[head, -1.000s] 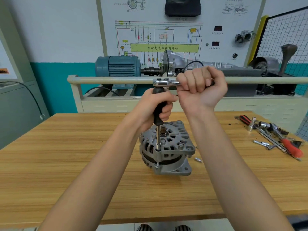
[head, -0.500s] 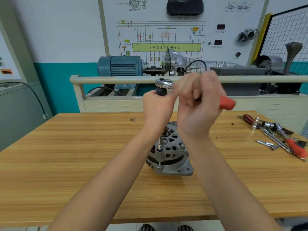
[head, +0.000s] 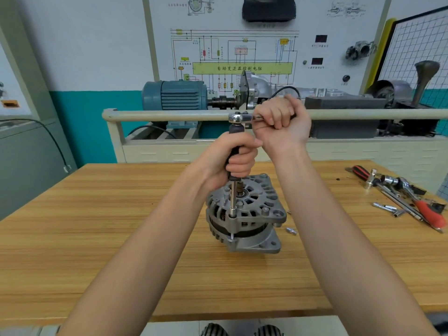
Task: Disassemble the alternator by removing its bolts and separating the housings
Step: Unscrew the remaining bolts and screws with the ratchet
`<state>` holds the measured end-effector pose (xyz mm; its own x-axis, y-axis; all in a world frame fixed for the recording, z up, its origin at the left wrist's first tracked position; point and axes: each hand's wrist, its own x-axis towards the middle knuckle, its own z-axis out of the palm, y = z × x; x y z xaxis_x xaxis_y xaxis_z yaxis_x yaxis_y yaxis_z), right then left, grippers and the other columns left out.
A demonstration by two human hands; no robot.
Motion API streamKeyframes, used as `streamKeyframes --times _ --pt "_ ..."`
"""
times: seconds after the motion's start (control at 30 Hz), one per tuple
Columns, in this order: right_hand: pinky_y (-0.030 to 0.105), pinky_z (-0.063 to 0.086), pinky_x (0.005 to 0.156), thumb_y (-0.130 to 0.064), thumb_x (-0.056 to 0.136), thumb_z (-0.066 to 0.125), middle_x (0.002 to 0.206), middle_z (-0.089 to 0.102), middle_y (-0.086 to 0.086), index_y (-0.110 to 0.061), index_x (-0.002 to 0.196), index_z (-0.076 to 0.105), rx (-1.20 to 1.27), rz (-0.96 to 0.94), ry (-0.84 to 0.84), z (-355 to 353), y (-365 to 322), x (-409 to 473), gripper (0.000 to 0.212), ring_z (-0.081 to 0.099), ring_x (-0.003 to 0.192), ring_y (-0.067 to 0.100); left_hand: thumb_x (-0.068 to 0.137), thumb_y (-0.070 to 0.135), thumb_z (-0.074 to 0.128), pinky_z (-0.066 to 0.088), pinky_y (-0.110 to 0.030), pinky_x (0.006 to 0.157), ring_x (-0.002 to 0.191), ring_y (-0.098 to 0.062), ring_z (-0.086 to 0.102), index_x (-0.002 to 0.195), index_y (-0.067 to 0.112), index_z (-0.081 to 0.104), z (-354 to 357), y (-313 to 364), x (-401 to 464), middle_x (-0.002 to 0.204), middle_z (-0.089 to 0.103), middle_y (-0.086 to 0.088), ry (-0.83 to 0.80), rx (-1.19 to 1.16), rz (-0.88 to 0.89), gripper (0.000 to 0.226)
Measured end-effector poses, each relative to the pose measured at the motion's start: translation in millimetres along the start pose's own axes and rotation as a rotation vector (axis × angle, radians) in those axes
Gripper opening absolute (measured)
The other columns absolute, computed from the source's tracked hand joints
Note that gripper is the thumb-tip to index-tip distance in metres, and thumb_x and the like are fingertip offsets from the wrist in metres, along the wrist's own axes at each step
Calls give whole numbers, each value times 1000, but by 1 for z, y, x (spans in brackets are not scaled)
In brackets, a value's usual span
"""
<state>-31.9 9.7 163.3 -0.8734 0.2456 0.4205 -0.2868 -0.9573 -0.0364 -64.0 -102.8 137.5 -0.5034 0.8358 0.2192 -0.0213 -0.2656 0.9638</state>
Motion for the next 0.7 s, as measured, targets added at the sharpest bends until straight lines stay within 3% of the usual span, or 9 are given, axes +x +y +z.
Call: streamKeyframes --times 0.1,0.23,0.33,0.4,0.47,0.57,0.7 --pt "23 21 37 -13 81 39 33 23 -4 -16 42 35 -137 -115 -63 6 7 -10 40 14 33 11 80 9 47 13 -12 35 28 -5 14 40 22 31 0 -3 1 34 21 7 131 39 29 45" --pt "26 22 45 -9 89 35 38 28 -8 -19 46 38 -541 -449 -354 7 29 -37 44 18 39 11 86 3 48 16 -14 39 32 -10 16 47 21 30 12 -6 3 39 22 5 464 123 147 47" --pt "24 24 49 -9 83 44 50 38 -13 -24 57 41 -1000 -886 -538 3 54 -54 30 32 42 6 72 25 52 29 -29 55 57 -19 36 62 18 33 29 -14 7 52 35 0 658 170 281 22" --pt "23 26 50 -11 81 45 54 40 -14 -25 60 44 -1137 -953 -564 2 61 -57 26 34 44 6 62 38 43 28 -29 59 64 -22 36 65 16 34 34 -17 4 53 39 2 686 213 309 24" --pt "25 22 49 -10 79 45 50 38 -12 -24 54 41 -1020 -893 -560 5 54 -54 29 30 43 6 72 25 54 24 -30 54 64 -26 30 66 13 37 29 -17 4 60 32 -8 681 225 322 22" --pt "24 21 46 -6 80 40 38 32 -10 -21 44 43 -668 -560 -507 11 31 -42 39 21 37 8 80 -2 59 20 -21 42 43 -17 23 57 16 34 17 -11 0 47 27 -2 594 223 271 38" --pt "22 21 41 -13 78 38 32 24 -4 -15 40 36 -265 -148 -228 7 3 -20 39 10 39 12 77 3 61 28 -21 42 36 -15 29 50 13 43 3 -4 -4 41 35 0 212 169 205 35"
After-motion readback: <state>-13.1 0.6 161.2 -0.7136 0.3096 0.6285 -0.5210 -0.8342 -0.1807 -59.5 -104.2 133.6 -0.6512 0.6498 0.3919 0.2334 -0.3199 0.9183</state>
